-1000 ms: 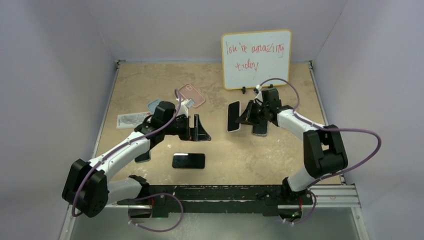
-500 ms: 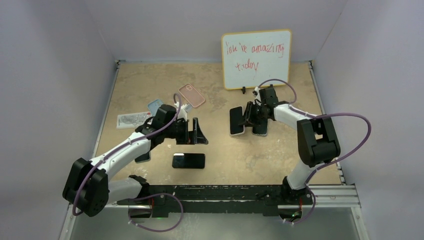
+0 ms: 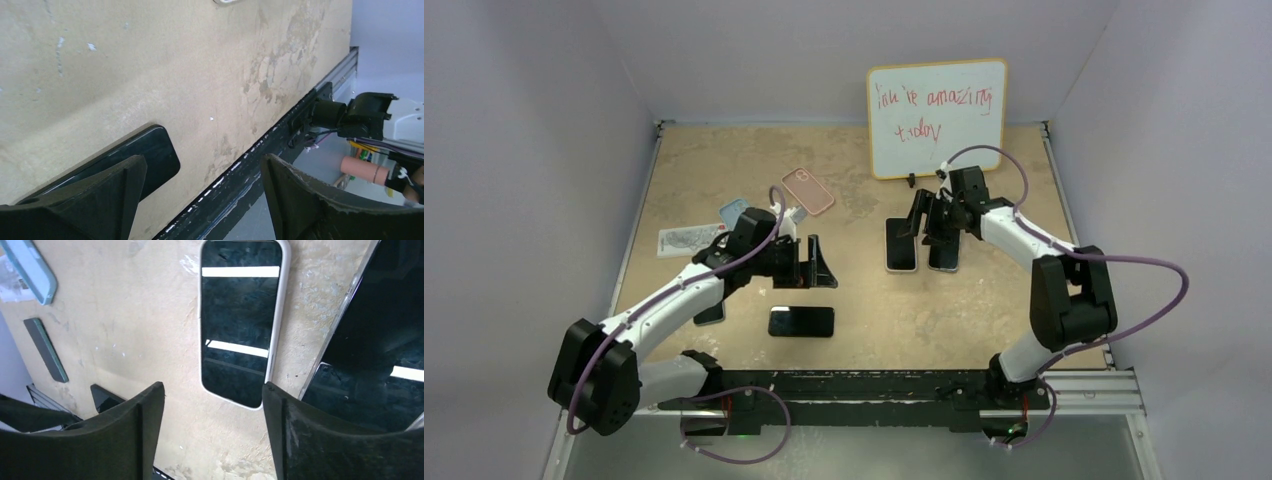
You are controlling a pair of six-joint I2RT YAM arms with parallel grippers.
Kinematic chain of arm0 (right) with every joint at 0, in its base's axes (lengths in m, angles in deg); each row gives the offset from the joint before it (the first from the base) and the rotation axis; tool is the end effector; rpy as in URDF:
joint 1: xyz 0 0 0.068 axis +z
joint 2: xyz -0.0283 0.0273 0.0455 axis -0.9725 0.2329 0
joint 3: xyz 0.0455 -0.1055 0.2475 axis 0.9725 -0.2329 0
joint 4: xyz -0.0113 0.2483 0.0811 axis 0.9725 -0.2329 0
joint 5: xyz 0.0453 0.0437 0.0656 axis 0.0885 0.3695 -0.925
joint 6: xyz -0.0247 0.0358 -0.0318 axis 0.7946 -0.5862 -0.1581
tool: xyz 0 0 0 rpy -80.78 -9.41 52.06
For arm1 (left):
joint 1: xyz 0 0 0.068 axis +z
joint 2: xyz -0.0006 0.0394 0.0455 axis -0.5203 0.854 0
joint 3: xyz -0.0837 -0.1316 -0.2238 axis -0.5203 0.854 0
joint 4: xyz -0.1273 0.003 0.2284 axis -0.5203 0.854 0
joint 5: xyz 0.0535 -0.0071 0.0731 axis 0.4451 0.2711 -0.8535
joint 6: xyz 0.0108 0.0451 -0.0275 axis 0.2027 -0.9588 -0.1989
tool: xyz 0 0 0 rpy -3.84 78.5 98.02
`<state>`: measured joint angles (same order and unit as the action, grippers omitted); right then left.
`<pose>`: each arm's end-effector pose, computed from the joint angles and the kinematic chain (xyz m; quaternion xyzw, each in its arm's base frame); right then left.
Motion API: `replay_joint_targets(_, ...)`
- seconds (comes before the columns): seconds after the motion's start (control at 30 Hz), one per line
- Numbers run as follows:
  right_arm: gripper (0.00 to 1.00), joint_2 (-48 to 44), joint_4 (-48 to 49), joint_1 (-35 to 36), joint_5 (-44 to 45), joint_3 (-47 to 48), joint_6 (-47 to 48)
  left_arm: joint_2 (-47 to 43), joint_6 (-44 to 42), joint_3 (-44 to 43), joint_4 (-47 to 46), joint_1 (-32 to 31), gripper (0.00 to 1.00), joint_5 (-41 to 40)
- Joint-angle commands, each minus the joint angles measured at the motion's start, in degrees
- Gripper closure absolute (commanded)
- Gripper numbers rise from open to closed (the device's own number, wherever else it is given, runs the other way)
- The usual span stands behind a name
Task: Put the phone into the phone case
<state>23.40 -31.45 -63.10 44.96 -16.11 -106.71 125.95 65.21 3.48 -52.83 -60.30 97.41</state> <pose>0.3285 0.0912 0.2073 0.0518 0.9214 0.2775 0.2672 0.2009 -0.1313 0.2215 0.0387 0.8979 -0.3995 0.1810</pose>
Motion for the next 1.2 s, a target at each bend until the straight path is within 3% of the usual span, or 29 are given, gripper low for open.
replay_joint_targets(0.0, 0.22, -5.2, 0.7, -0.1, -2.8, -0.7, -1.6, -0.8, -4.5, -6.5, 5.2, 0.0, 0.14, -7.7)
replay_joint_targets(0.1, 0.02, -8.2, 1.8, 0.1, -5.5, -3.4, -3.0, -0.8, -7.0, -9.9, 9.3, 0.0, 0.14, -15.4)
replay_joint_targets(0.27, 0.01, -13.1, 3.0, 0.0, -8.4, -7.3, -3.9, 1.6, -10.4, -14.9, 14.1, 0.2, 0.08, -25.3)
replay_joint_targets(0.47, 0.01, -19.3, 3.4, 0.0, -9.4, -10.8, -4.1, 9.4, -9.4, -18.5, 10.4, 4.2, 0.0, -28.1)
replay_joint_targets(0.67, 0.01, -24.5, 4.0, 0.0, -11.2, -12.4, -5.8, 22.2, -9.2, -27.0, 6.3, 8.6, 0.0, -29.6)
replay_joint_targets(0.9, 0.01, -29.7, 4.5, 0.1, -11.4, -14.1, -7.4, 36.6, -8.1, -41.0, 4.6, 8.9, 0.11, -36.7)
replay_joint_targets(1.17, 0.01, -31.2, 5.5, 0.1, -11.2, -16.9, -8.0, 45.6, -6.8, -48.2, 2.9, 8.9, 0.26, -40.7)
